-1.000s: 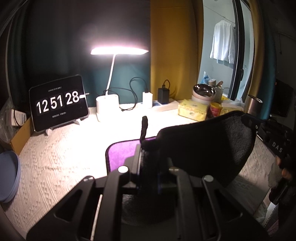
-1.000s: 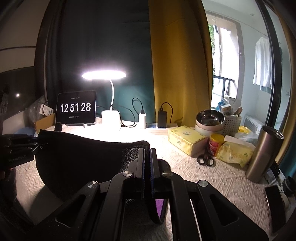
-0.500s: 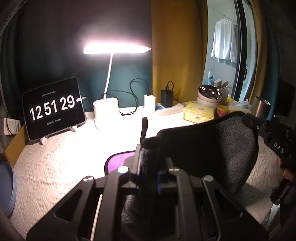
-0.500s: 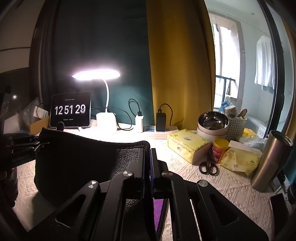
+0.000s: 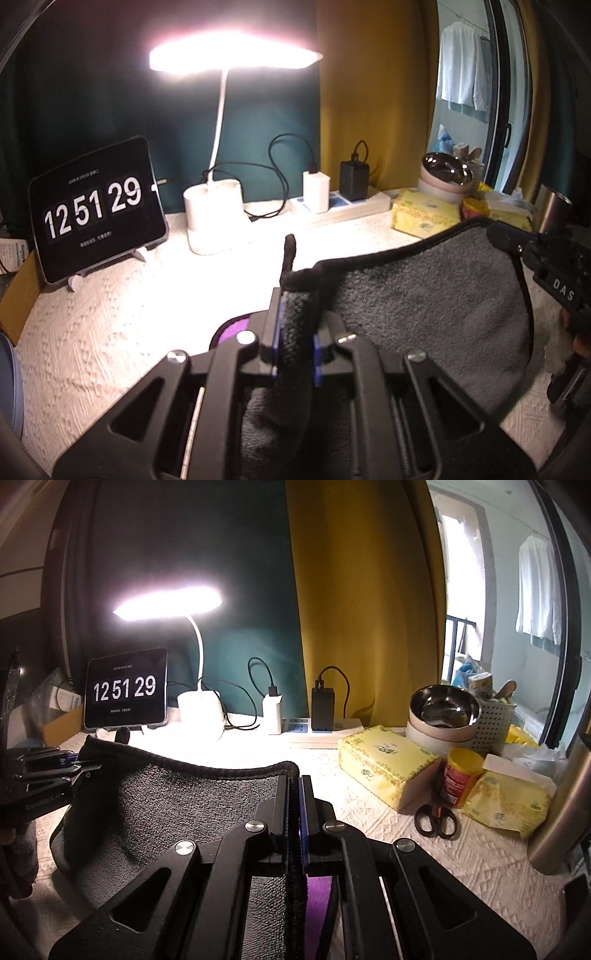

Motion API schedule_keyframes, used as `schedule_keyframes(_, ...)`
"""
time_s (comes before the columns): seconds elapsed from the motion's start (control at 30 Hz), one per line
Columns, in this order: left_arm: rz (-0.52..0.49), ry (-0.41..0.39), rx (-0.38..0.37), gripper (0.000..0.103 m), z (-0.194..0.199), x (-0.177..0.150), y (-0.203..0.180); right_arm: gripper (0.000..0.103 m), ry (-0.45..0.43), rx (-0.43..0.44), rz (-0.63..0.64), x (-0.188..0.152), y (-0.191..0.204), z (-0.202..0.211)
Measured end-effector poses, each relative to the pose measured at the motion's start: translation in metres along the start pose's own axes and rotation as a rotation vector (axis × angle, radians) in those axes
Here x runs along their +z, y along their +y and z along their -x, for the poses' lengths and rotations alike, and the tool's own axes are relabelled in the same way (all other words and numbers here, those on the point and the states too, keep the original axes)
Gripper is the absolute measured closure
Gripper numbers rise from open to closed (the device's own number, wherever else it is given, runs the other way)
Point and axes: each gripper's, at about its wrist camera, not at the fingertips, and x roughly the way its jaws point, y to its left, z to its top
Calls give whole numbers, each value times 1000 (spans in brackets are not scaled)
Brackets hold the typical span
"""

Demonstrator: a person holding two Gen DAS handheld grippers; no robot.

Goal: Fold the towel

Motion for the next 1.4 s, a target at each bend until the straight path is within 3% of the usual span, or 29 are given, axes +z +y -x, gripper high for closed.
schedule_keyframes(0.4, 6, 148, 29, 88, -56, -8, 5, 98, 113, 7, -15, -10, -3, -45)
schedule_keyframes(0.6, 64, 199, 27, 80, -72, -8, 14, 97, 198, -16, -23, -14, -6, -62)
schedule_keyframes(0.7, 71, 200, 47, 70, -73, -7, 16, 97, 223, -30, -23, -13, -6, -67)
schedule_keyframes(0.77, 79, 202, 50, 40, -72, -6, 17, 97, 232, -47, -25, -13, -7, -68)
schedule_keyframes(0.83, 89, 197, 49, 30, -70, -5, 19, 97, 242, -64, -28, -12, -8, -70)
schedule_keyframes(1.07, 103, 190, 51, 27, -61, -4, 23, 97, 272, -100, -19, -12, -6, -75)
schedule_keyframes(1.13, 115, 187, 52, 26, -57, -4, 25, 94, 268, -115, -19, -12, -7, -74)
schedule_keyframes(1.23, 159, 176, 33, 14, -50, 0, 30, 83, 268, -138, -28, -11, -8, -73)
schedule_keyframes(1.4, 165, 131, 50, 10, -35, 6, 32, 73, 266, -173, -34, -10, -9, -71)
